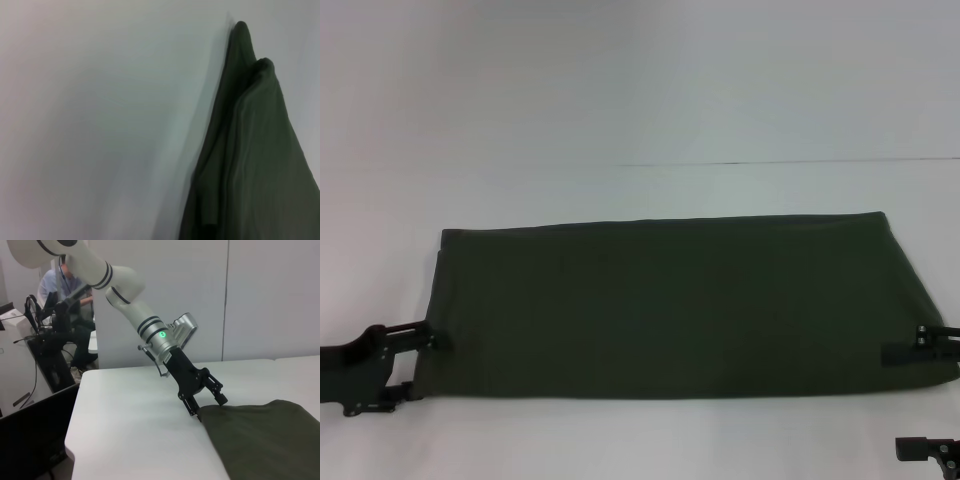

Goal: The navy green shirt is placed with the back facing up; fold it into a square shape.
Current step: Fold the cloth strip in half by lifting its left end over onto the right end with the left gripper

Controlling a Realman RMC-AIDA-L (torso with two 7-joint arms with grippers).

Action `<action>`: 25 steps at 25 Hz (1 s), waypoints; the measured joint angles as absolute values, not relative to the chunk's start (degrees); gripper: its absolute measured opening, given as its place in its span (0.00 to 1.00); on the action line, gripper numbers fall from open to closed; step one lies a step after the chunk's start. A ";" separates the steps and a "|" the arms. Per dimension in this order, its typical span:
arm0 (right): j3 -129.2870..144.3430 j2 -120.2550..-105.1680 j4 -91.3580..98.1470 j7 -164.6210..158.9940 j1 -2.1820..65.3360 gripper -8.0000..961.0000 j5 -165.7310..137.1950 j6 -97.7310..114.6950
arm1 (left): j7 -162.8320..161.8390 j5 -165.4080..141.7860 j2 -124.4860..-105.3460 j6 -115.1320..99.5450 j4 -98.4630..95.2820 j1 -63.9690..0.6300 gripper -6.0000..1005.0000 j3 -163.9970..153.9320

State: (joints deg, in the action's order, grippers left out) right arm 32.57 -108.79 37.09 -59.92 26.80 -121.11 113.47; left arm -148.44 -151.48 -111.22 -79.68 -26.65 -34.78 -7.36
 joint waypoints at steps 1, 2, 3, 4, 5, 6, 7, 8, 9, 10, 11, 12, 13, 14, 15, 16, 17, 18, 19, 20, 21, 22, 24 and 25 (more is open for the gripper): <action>32.57 -108.79 37.09 -59.92 26.81 0.95 -121.11 113.47 | -148.45 -151.33 -111.27 -79.42 -26.47 -34.87 0.87 -7.27; 32.58 -108.79 37.09 -59.91 26.80 0.95 -121.11 113.47 | -148.44 -151.19 -111.32 -79.27 -26.35 -34.97 0.87 -7.22; 32.61 -108.76 37.09 -59.91 26.80 0.95 -121.11 113.47 | -148.45 -151.01 -111.39 -79.08 -26.24 -35.10 0.87 -7.20; 32.63 -108.74 37.09 -59.92 26.81 0.95 -121.11 113.47 | -148.47 -150.96 -111.41 -78.83 -26.07 -35.23 0.87 -7.19; 32.65 -108.72 37.09 -59.95 26.80 0.95 -121.11 113.47 | -148.52 -150.94 -111.43 -78.63 -25.94 -35.34 0.87 -7.18; 32.66 -108.69 37.09 -60.01 26.80 0.95 -121.11 113.47 | -148.68 -150.93 -111.44 -78.37 -25.78 -35.49 0.87 -7.18; 32.67 -108.66 37.09 -60.10 26.80 0.95 -121.11 113.47 | -148.85 -150.92 -111.44 -78.06 -25.56 -35.65 0.87 -7.19; 32.68 -108.64 37.09 -60.18 26.80 0.95 -121.11 113.46 | -148.98 -150.91 -111.44 -77.80 -25.36 -35.82 0.87 -7.24; 32.69 -108.62 37.09 -60.24 26.81 0.95 -121.11 113.44 | -149.03 -150.91 -111.44 -77.59 -25.18 -35.94 0.87 -7.33; 32.71 -108.62 37.09 -60.25 26.82 0.95 -121.11 113.40 | -149.04 -150.90 -111.48 -77.45 -25.08 -36.06 0.87 -7.39; 32.73 -108.61 37.09 -60.28 26.84 0.95 -121.11 113.37 | -149.04 -150.90 -111.54 -77.33 -24.98 -36.20 0.87 -7.46; 32.73 -108.61 37.09 -60.31 26.86 0.95 -121.11 113.37 | -149.04 -150.90 -111.61 -77.24 -24.98 -36.31 0.87 -7.50; 32.72 -108.61 37.09 -60.35 26.88 0.95 -121.11 113.39 | -149.05 -150.90 -111.69 -77.13 -24.94 -36.45 0.87 -7.53; 32.70 -108.61 37.09 -60.38 26.92 0.95 -121.11 113.43 | -149.05 -150.90 -111.74 -76.96 -24.83 -36.60 0.87 -7.55; 32.68 -108.61 37.09 -60.42 26.98 0.95 -121.11 113.45 | -149.06 -150.90 -111.76 -76.79 -24.58 -36.72 0.87 -7.57; 32.68 -108.61 37.09 -60.43 27.00 0.95 -121.11 113.45 | -149.05 -150.90 -111.78 -76.64 -24.31 -36.86 0.87 -7.56; 32.69 -108.61 37.09 -60.43 27.03 0.95 -121.11 113.46 | -149.01 -150.90 -111.82 -76.51 -23.92 -37.07 0.87 -7.56; 32.70 -108.61 37.09 -60.44 27.03 0.95 -121.11 113.46 | -148.95 -150.90 -111.82 -76.46 -23.71 -37.23 0.87 -7.57; 32.72 -108.61 37.09 -60.45 27.05 0.95 -121.11 113.46 | -148.92 -150.90 -111.82 -76.44 -23.58 -37.39 0.87 -7.56; 32.74 -108.61 37.09 -60.48 27.08 0.95 -121.11 113.47 | -148.89 -150.90 -111.82 -76.44 -23.51 -37.53 0.87 -7.57; 32.74 -108.61 37.09 -60.50 27.11 0.95 -121.11 113.46 | -148.88 -150.90 -111.82 -76.44 -23.46 -37.65 0.87 -7.59; 32.74 -108.61 37.09 -60.55 27.15 0.95 -121.11 113.47 | -148.87 -150.90 -111.83 -76.44 -23.41 -37.76 0.87 -7.61; 32.71 -108.61 37.09 -60.61 27.20 0.95 -121.11 113.47 | -148.87 -150.90 -111.88 -76.43 -23.39 -37.89 0.87 -7.55; 32.68 -108.61 37.09 -60.62 27.21 0.95 -121.11 113.47 | -148.87 -150.90 -111.89 -76.44 -23.38 -37.92 0.87 -7.47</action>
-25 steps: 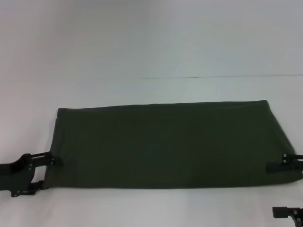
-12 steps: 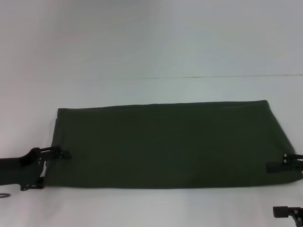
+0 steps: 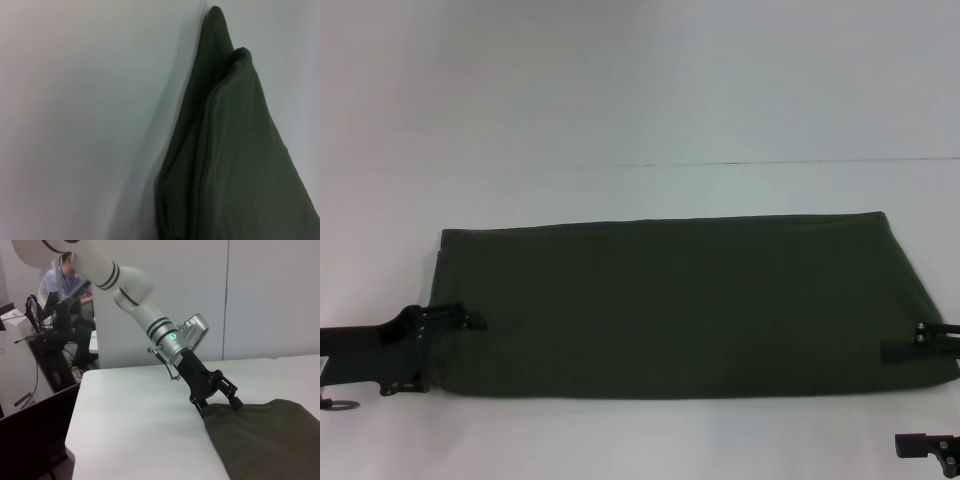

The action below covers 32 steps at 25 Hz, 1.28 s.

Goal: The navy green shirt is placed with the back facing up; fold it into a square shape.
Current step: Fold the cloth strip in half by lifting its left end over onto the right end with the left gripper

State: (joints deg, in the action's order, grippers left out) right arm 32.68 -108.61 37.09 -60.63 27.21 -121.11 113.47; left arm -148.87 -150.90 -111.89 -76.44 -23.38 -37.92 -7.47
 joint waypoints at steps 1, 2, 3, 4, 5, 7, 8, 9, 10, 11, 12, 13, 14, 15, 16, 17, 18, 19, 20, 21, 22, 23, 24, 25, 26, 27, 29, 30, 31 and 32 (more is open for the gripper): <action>32.63 -108.61 37.09 -60.63 27.21 0.95 -121.11 113.47 | -148.88 -150.90 -111.89 -76.42 -23.38 -37.93 0.87 -7.39; 32.57 -108.61 37.09 -60.63 27.21 0.95 -121.11 113.47 | -148.88 -150.90 -111.89 -76.40 -23.37 -37.93 0.87 -7.35; 32.56 -108.61 37.09 -60.63 27.22 0.95 -121.11 113.47 | -148.88 -150.90 -111.89 -76.34 -23.37 -37.92 0.87 -7.34; 32.55 -108.61 37.09 -60.63 27.23 0.95 -121.11 113.47 | -148.88 -150.90 -111.89 -76.24 -23.39 -37.89 0.87 -7.39; 32.53 -108.61 37.09 -60.64 27.25 0.95 -121.11 113.47 | -148.88 -150.90 -111.89 -76.16 -23.42 -37.87 0.87 -7.43; 32.48 -108.61 37.09 -60.64 27.31 0.95 -121.11 113.47 | -148.96 -150.91 -111.88 -75.99 -23.59 -37.78 0.86 -7.48; 32.47 -108.61 37.09 -60.64 27.33 0.95 -121.11 113.47 | -149.00 -150.91 -111.88 -75.96 -23.67 -37.69 0.86 -7.39; 32.46 -108.61 37.09 -60.64 27.33 0.95 -121.11 113.47 | -149.01 -150.91 -111.87 -75.95 -23.77 -37.62 0.86 -7.30; 32.44 -108.61 37.09 -60.64 27.35 0.95 -121.11 113.47 | -149.02 -150.91 -111.85 -75.94 -23.83 -37.56 0.86 -7.23; 32.41 -108.61 37.09 -60.64 27.37 0.95 -121.11 113.47 | -149.02 -150.91 -111.84 -75.94 -23.86 -37.52 0.83 -7.21; 32.39 -108.61 37.09 -60.64 27.40 0.95 -121.11 113.47 | -149.03 -150.91 -111.81 -75.96 -23.88 -37.48 0.80 -7.20; 32.37 -108.61 37.09 -60.64 27.42 0.95 -121.11 113.47 | -149.03 -150.91 -111.79 -76.01 -23.89 -37.46 0.78 -7.20; 32.36 -108.61 37.09 -60.64 27.46 0.95 -121.11 113.47 | -149.04 -150.91 -111.77 -76.06 -23.89 -37.46 0.75 -7.20; 32.35 -108.61 37.09 -60.64 27.53 0.95 -121.11 113.47 | -149.04 -150.91 -111.74 -76.08 -23.90 -37.47 0.73 -7.20; 32.34 -108.61 37.09 -60.65 27.60 0.95 -121.11 113.47 | -149.05 -150.91 -111.71 -76.08 -23.91 -37.49 0.70 -7.20; 32.34 -108.61 37.09 -60.67 27.68 0.95 -121.11 113.47 | -149.06 -150.91 -111.70 -76.08 -23.91 -37.51 0.58 -7.21; 32.34 -108.61 37.09 -60.69 27.73 0.95 -121.11 113.47 | -149.08 -150.91 -111.70 -76.08 -23.91 -37.52 0.45 -7.20; 32.34 -108.61 37.11 -60.70 27.76 0.95 -121.11 113.47 | -149.10 -150.91 -111.70 -76.08 -23.91 -37.53 0.44 -7.20; 32.34 -108.61 37.14 -60.71 27.78 0.95 -121.11 113.47 | -149.12 -150.91 -111.70 -76.07 -23.91 -37.53 0.44 -7.18; 32.34 -108.61 37.18 -60.71 27.79 0.95 -121.11 113.47 | -149.13 -150.91 -111.70 -76.06 -23.91 -37.53 0.43 -7.16; 32.34 -108.61 37.24 -60.72 27.82 0.95 -121.11 113.47 | -149.13 -150.91 -111.70 -76.05 -23.91 -37.53 0.42 -7.14; 32.34 -108.61 37.27 -60.72 27.84 0.95 -121.11 113.47 | -149.14 -150.91 -111.70 -76.03 -23.91 -37.53 0.41 -7.12; 32.34 -108.61 37.29 -60.73 27.87 0.95 -121.11 113.47 | -149.14 -150.91 -111.70 -76.02 -23.91 -37.52 0.40 -7.12; 32.35 -108.61 37.32 -60.72 27.88 0.95 -121.11 113.47 | -149.14 -150.91 -111.70 -76.01 -23.91 -37.52 0.39 -7.12; 32.37 -108.61 37.33 -60.73 27.90 0.95 -121.11 113.47 | -149.14 -150.91 -111.70 -75.96 -23.91 -37.52 0.38 -7.12; 32.39 -108.63 37.34 -60.73 27.92 0.95 -121.11 113.47 | -149.14 -150.91 -111.70 -75.86 -23.91 -37.52 0.37 -7.12; 32.40 -108.68 37.42 -60.73 27.96 0.95 -121.11 113.47 | -149.01 -150.98 -111.70 -75.53 -23.91 -37.59 0.35 -7.38; 32.39 -108.69 37.46 -60.73 27.98 0.95 -121.11 113.47 | -148.95 -151.06 -111.73 -75.26 -23.93 -37.60 0.35 -7.67; 32.37 -108.70 37.48 -60.73 27.98 0.95 -121.11 113.47 | -148.91 -151.14 -111.77 -75.00 -23.95 -37.60 0.35 -7.94; 32.36 -108.70 37.49 -60.73 27.98 0.95 -121.10 113.47 | -148.91 -151.19 -111.80 -74.72 -23.99 -37.60 0.35 -8.19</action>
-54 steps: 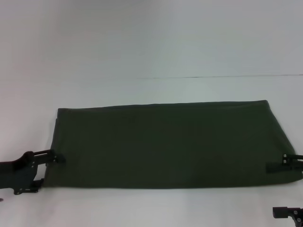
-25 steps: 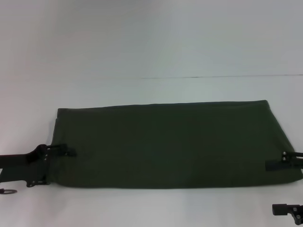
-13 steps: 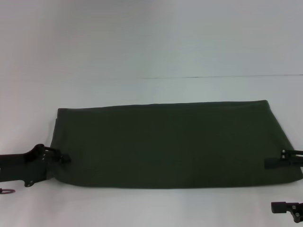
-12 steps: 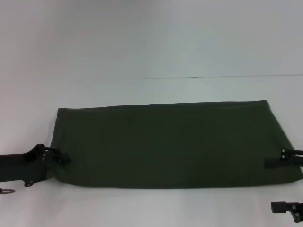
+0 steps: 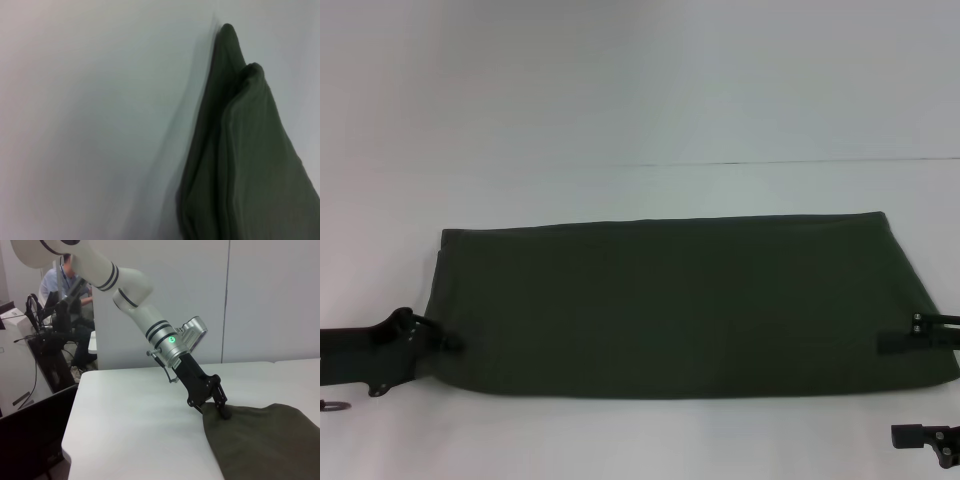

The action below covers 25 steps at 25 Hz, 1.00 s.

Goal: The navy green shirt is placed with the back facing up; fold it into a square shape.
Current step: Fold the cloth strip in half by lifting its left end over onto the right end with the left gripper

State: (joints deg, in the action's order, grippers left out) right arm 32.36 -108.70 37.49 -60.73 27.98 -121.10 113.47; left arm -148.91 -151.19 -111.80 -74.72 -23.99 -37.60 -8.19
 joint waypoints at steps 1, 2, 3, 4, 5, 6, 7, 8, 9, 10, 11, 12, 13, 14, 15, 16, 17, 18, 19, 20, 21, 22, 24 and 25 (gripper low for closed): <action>32.35 -108.70 37.49 -60.73 27.98 0.95 -121.09 113.47 | -148.91 -151.18 -111.83 -74.52 -24.02 -37.59 0.35 -8.38; 32.34 -108.70 37.49 -60.73 27.98 0.95 -121.08 113.47 | -148.91 -151.12 -111.86 -74.41 -24.04 -37.56 0.35 -8.48; 32.34 -108.70 37.49 -60.73 27.98 0.95 -121.08 113.47 | -148.90 -151.09 -111.86 -74.41 -24.05 -37.56 0.35 -8.47; 32.34 -108.70 37.52 -60.73 27.97 0.95 -121.08 113.47 | -148.87 -151.06 -111.87 -74.41 -24.05 -37.55 0.32 -8.45; 32.34 -108.70 37.52 -60.73 27.97 0.95 -121.08 113.47 | -148.85 -151.06 -111.87 -74.43 -24.06 -37.52 0.28 -8.43; 32.34 -108.70 37.53 -60.73 27.97 0.95 -121.08 113.47 | -148.79 -151.06 -111.88 -74.43 -24.07 -37.50 0.25 -8.39; 32.34 -108.69 37.53 -60.73 27.96 0.95 -121.08 113.47 | -148.73 -151.06 -111.88 -74.44 -24.07 -37.48 0.21 -8.35; 32.34 -108.66 37.53 -60.73 27.95 0.95 -121.08 113.47 | -148.67 -151.06 -111.88 -74.44 -24.08 -37.45 0.18 -8.30; 32.34 -108.64 37.53 -60.73 27.95 0.95 -121.08 113.47 | -148.63 -151.06 -111.88 -74.44 -24.08 -37.44 0.15 -8.25; 32.34 -108.64 37.54 -60.73 27.95 0.95 -121.08 113.44 | -148.63 -151.06 -111.88 -74.44 -24.08 -37.44 0.11 -8.24; 32.34 -108.63 37.55 -60.73 27.95 0.95 -121.08 113.41 | -148.62 -151.06 -111.88 -74.45 -24.08 -37.44 0.08 -8.22; 32.34 -108.63 37.58 -60.73 27.95 0.95 -121.08 113.35 | -148.62 -151.06 -111.88 -74.44 -24.08 -37.44 0.05 -8.22; 32.34 -108.62 37.58 -60.73 27.95 0.95 -121.08 113.30 | -148.60 -151.06 -111.88 -74.46 -24.08 -37.44 0.02 -8.22; 32.34 -108.61 37.59 -60.73 27.95 0.95 -121.09 113.27 | -148.58 -151.06 -111.88 -74.48 -24.08 -37.44 0.03 -8.22; 32.34 -108.61 37.59 -60.73 27.95 0.95 -121.09 113.25 | -148.55 -151.06 -111.88 -74.50 -24.08 -37.43 0.03 -8.22; 32.34 -108.61 37.60 -60.73 27.95 0.95 -121.10 113.21 | -148.53 -151.06 -111.88 -74.51 -24.08 -37.43 0.03 -8.21; 32.34 -108.62 37.61 -60.73 27.95 0.95 -121.11 113.14 | -148.51 -151.06 -111.87 -74.62 -24.19 -37.43 0.03 -8.20; 32.34 -108.66 37.62 -60.73 27.95 0.95 -121.11 113.06 | -148.48 -151.06 -111.81 -74.93 -24.50 -37.42 0.04 -8.20; 32.34 -108.71 37.62 -60.73 27.95 0.95 -121.11 112.93 | -148.47 -151.04 -111.67 -75.23 -25.00 -37.38 0.04 -8.19; 32.34 -108.76 37.62 -60.72 27.95 0.95 -121.11 112.77 | -148.46 -151.03 -111.53 -75.71 -25.65 -37.27 0.04 -8.16; 32.34 -108.82 37.62 -60.72 27.95 0.95 -121.11 112.68 | -148.45 -151.02 -111.27 -76.27 -26.60 -37.09 0.04 -8.05; 32.34 -108.83 37.59 -60.72 27.94 0.95 -121.11 112.66 | -148.46 -151.01 -111.01 -76.85 -27.60 -36.81 0.04 -7.96; 32.34 -108.75 37.46 -60.77 27.94 0.95 -121.11 112.63 | -148.48 -151.00 -110.53 -77.91 -29.44 -36.22 0.05 -7.80; 32.34 -108.72 37.44 -60.96 27.95 0.95 -121.11 112.59 | -148.49 -150.99 -110.31 -78.45 -30.29 -35.92 0.05 -7.71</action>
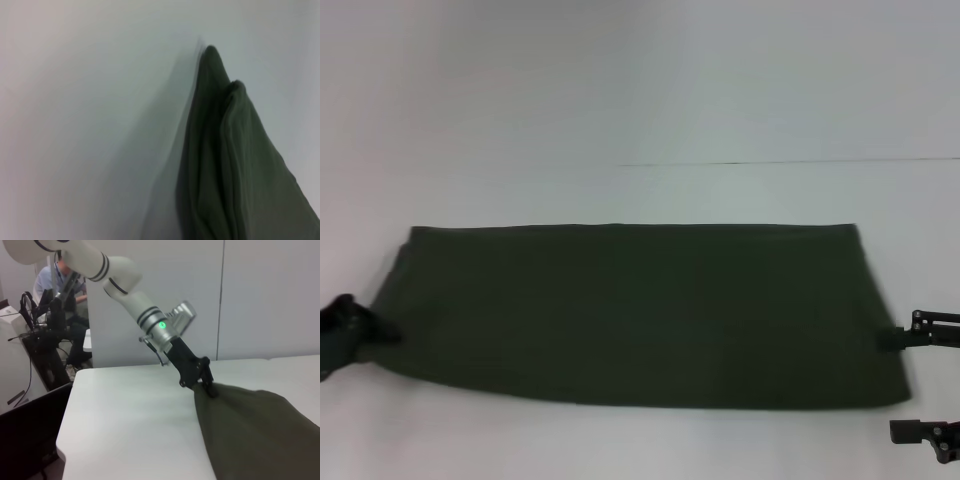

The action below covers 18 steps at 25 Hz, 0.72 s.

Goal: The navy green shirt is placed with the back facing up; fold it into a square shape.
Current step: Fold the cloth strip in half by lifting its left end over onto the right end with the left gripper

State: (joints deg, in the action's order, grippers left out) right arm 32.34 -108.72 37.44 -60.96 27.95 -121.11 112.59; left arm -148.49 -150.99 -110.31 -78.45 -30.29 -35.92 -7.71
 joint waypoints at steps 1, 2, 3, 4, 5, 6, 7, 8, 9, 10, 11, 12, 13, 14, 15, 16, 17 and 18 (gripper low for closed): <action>32.33 -108.71 37.45 -61.29 27.95 0.95 -121.11 112.53 | -148.49 -150.99 -110.06 -78.98 -31.25 -35.53 0.05 -7.53; 32.31 -108.71 37.52 -61.65 27.95 0.95 -121.11 112.44 | -148.47 -150.99 -109.78 -79.67 -32.24 -35.14 0.06 -7.32; 32.28 -108.72 37.58 -62.10 27.97 0.95 -121.08 112.34 | -148.41 -151.01 -109.50 -80.68 -33.53 -34.61 0.06 -7.11; 32.21 -108.74 37.59 -62.34 27.99 0.95 -121.07 112.29 | -148.39 -151.03 -109.38 -81.08 -34.10 -34.41 0.06 -7.02; 32.09 -108.77 37.59 -62.61 28.01 0.95 -121.04 112.23 | -148.35 -151.08 -109.20 -82.06 -35.37 -33.88 0.06 -7.01; 31.94 -108.80 37.60 -62.84 28.01 0.95 -121.04 112.17 | -148.27 -151.13 -109.03 -82.96 -36.50 -33.43 0.06 -7.00; 31.73 -108.83 37.60 -62.94 28.02 0.95 -121.04 112.09 | -148.09 -151.14 -108.82 -83.82 -37.51 -32.94 0.07 -6.93; 31.50 -108.84 37.57 -62.99 28.02 0.95 -121.06 111.95 | -147.81 -151.17 -108.64 -84.46 -38.34 -32.45 0.07 -6.84; 31.33 -108.83 37.50 -62.99 28.01 0.95 -121.07 111.82 | -147.50 -151.25 -108.49 -84.97 -39.10 -31.95 0.07 -6.72; 31.19 -108.81 37.45 -63.01 27.95 0.95 -121.08 111.75 | -147.20 -151.35 -108.35 -85.12 -39.68 -31.54 0.07 -6.60; 31.09 -108.79 37.37 -63.06 27.85 0.95 -121.08 111.72 | -146.61 -151.45 -108.25 -85.16 -40.26 -30.93 0.08 -6.43; 31.05 -108.79 37.32 -63.14 27.76 0.95 -121.07 111.70 | -146.49 -151.46 -108.24 -85.11 -40.33 -30.80 0.08 -6.40; 30.98 -108.79 37.28 -63.25 27.68 0.95 -121.05 111.66 | -146.19 -151.46 -108.24 -84.96 -40.38 -30.65 0.08 -6.36; 30.89 -108.80 37.26 -63.40 27.61 0.95 -121.03 111.60 | -145.80 -151.46 -108.24 -84.83 -40.37 -30.53 0.08 -6.33; 30.72 -108.85 37.22 -63.54 27.55 0.95 -121.02 111.54 | -145.27 -151.29 -108.23 -84.76 -40.18 -30.53 0.08 -6.28; 30.44 -108.89 37.18 -63.75 27.50 0.95 -121.03 111.49 | -144.63 -150.38 -108.22 -84.96 -39.88 -30.70 0.09 -6.22; 30.17 -108.92 37.16 -63.93 27.44 0.95 -121.04 111.49 | -144.18 -149.47 -108.21 -85.21 -39.66 -30.88 0.09 -6.20; 29.83 -108.94 37.14 -64.19 27.35 0.95 -121.06 111.48 | -143.26 -146.99 -108.19 -86.33 -39.07 -31.32 0.09 -6.20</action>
